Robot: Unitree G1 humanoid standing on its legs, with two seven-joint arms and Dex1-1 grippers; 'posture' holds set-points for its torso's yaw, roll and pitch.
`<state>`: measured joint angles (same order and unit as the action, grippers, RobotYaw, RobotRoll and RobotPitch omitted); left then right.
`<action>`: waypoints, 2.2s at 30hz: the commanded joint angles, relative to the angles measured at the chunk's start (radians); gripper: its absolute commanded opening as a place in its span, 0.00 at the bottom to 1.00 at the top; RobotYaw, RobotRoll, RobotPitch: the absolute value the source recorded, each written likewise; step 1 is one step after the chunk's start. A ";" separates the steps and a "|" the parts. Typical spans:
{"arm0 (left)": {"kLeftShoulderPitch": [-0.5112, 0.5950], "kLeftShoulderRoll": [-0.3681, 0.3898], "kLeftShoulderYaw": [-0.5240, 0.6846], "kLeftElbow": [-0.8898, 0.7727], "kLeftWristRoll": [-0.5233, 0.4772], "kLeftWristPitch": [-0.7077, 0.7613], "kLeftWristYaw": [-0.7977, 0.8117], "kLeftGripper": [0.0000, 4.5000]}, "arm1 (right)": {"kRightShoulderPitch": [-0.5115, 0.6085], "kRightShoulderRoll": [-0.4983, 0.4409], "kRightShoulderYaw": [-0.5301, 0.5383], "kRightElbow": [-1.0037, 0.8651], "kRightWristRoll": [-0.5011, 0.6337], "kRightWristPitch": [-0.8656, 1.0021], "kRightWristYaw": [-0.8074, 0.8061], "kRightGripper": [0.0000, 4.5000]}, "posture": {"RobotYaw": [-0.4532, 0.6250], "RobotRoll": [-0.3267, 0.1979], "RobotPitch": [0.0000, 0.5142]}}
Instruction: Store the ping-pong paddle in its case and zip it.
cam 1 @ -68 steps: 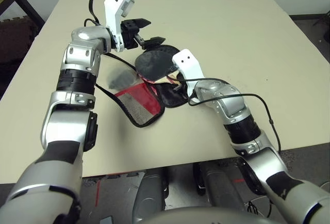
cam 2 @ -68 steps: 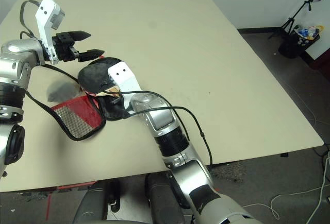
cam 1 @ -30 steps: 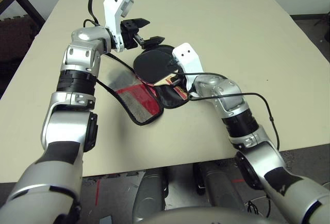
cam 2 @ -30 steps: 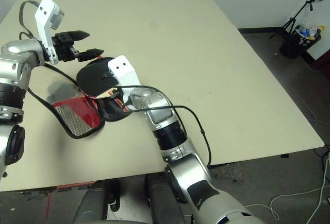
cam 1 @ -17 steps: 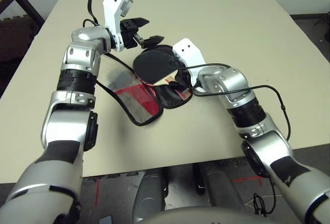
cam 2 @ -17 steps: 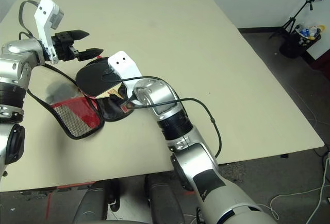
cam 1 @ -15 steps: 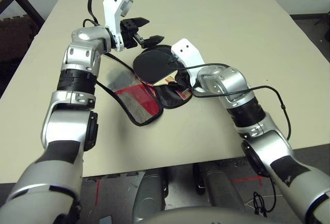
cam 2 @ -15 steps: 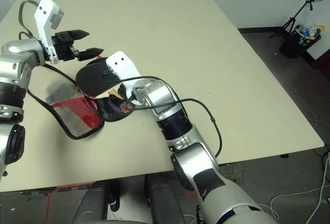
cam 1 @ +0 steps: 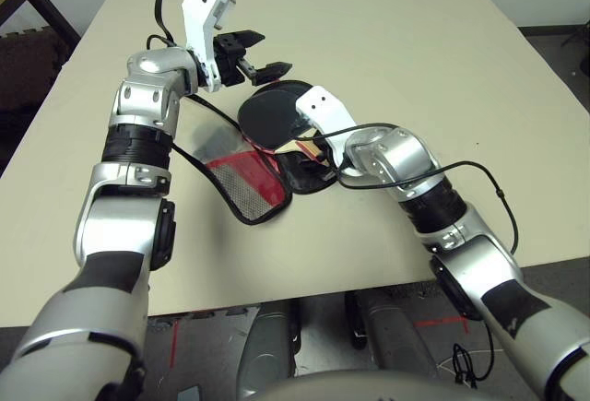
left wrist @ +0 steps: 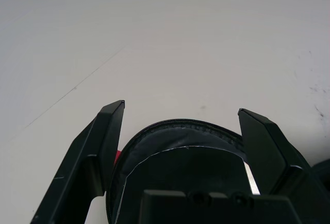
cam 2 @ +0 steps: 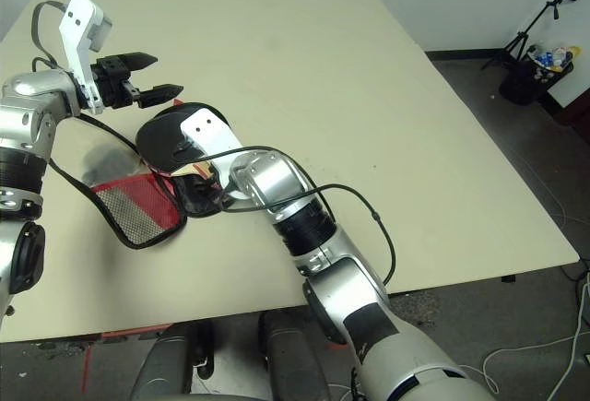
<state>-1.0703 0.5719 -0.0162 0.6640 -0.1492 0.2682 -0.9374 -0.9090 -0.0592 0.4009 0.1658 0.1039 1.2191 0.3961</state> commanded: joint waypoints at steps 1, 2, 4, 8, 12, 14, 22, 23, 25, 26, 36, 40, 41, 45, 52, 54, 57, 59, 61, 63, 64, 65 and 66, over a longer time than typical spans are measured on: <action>0.005 0.005 0.010 0.004 0.004 -0.001 0.003 1.00 | 0.002 0.009 -0.004 -0.002 -0.016 -0.031 -0.022 0.31 | 0.35 0.62 0.29; 0.006 0.005 0.010 0.004 0.004 -0.002 0.003 1.00 | 0.003 0.009 -0.008 -0.008 -0.023 -0.041 -0.031 0.25 | 0.35 0.62 0.29; 0.008 0.003 0.010 0.004 0.003 -0.002 0.005 1.00 | 0.000 0.009 -0.020 -0.018 -0.035 -0.054 -0.056 0.25 | 0.34 0.62 0.28; 0.009 0.000 0.010 0.004 0.002 -0.002 0.007 1.00 | -0.020 0.025 -0.056 -0.016 -0.037 -0.051 -0.081 0.25 | 0.34 0.62 0.28; 0.006 -0.002 0.010 0.011 0.003 -0.006 0.008 1.00 | -0.040 0.048 -0.086 -0.008 -0.031 -0.030 -0.100 0.25 | 0.34 0.62 0.29; 0.003 -0.003 0.009 0.016 0.004 -0.009 0.009 1.00 | -0.049 0.066 -0.101 0.004 -0.030 -0.015 -0.113 0.25 | 0.33 0.62 0.29; -0.001 -0.003 0.008 0.020 0.006 -0.009 0.009 1.00 | -0.047 0.141 -0.135 -0.001 -0.021 0.067 -0.155 0.25 | 0.34 0.62 0.29; -0.001 -0.002 0.008 0.018 0.006 -0.008 0.009 1.00 | -0.042 0.145 -0.133 -0.006 -0.020 0.078 -0.157 0.25 | 0.34 0.62 0.29; -0.001 0.000 0.009 0.017 0.005 -0.007 0.010 1.00 | -0.036 0.149 -0.133 -0.009 -0.020 0.096 -0.162 0.25 | 0.34 0.62 0.29; -0.001 0.000 0.009 0.017 0.005 -0.007 0.010 1.00 | -0.034 0.149 -0.134 -0.008 -0.020 0.101 -0.165 0.25 | 0.34 0.62 0.29; 0.003 -0.004 0.009 0.017 0.003 -0.009 0.011 1.00 | -0.028 0.153 -0.167 0.014 -0.025 0.108 -0.210 0.25 | 0.33 0.62 0.30; 0.000 -0.004 0.009 0.018 0.002 -0.009 0.011 1.00 | -0.028 0.154 -0.169 0.016 -0.021 0.111 -0.215 0.25 | 0.33 0.62 0.30; 0.000 -0.004 0.009 0.018 0.002 -0.009 0.011 1.00 | -0.027 0.155 -0.170 0.017 -0.020 0.111 -0.216 0.25 | 0.33 0.62 0.30; -0.001 -0.004 0.008 0.019 0.003 -0.008 0.010 1.00 | -0.027 0.157 -0.170 0.018 -0.016 0.116 -0.217 0.25 | 0.33 0.62 0.30; 0.000 -0.005 0.009 0.018 0.003 -0.007 0.012 1.00 | -0.023 0.157 -0.150 0.008 -0.001 0.124 -0.195 0.25 | 0.34 0.62 0.31; 0.002 -0.004 0.010 0.017 0.003 -0.007 0.013 1.00 | -0.022 0.155 -0.144 0.006 0.002 0.128 -0.187 0.25 | 0.34 0.62 0.31; 0.007 -0.002 0.012 0.015 0.001 -0.005 0.014 1.00 | -0.020 0.153 -0.137 0.005 0.013 0.129 -0.173 0.25 | 0.34 0.62 0.31; 0.008 -0.001 0.012 0.013 0.001 -0.005 0.015 1.00 | -0.020 0.152 -0.136 0.004 0.021 0.128 -0.165 0.33 | 0.34 0.62 0.31; 0.009 -0.001 0.013 0.013 0.001 -0.005 0.016 1.00 | -0.021 0.152 -0.134 0.003 0.027 0.121 -0.155 0.47 | 0.34 0.62 0.31; 0.010 0.000 0.013 0.013 0.001 -0.006 0.016 1.00 | -0.022 0.151 -0.136 0.004 0.030 0.122 -0.152 0.61 | 0.34 0.62 0.31; 0.009 0.000 0.014 0.014 0.001 -0.007 0.016 1.00 | -0.023 0.149 -0.138 0.004 0.033 0.121 -0.148 0.66 | 0.34 0.62 0.31; 0.009 0.001 0.015 0.015 0.001 -0.009 0.017 1.00 | -0.024 0.147 -0.140 0.003 0.037 0.119 -0.143 0.74 | 0.34 0.62 0.30; 0.006 0.002 0.016 0.017 0.001 -0.011 0.018 1.00 | -0.025 0.144 -0.148 -0.002 0.042 0.113 -0.136 0.81 | 0.34 0.62 0.30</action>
<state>-1.0702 0.5683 -0.0118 0.6760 -0.1497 0.2654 -0.9197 -0.9406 0.0726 0.2545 0.1755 0.1252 1.3386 0.2460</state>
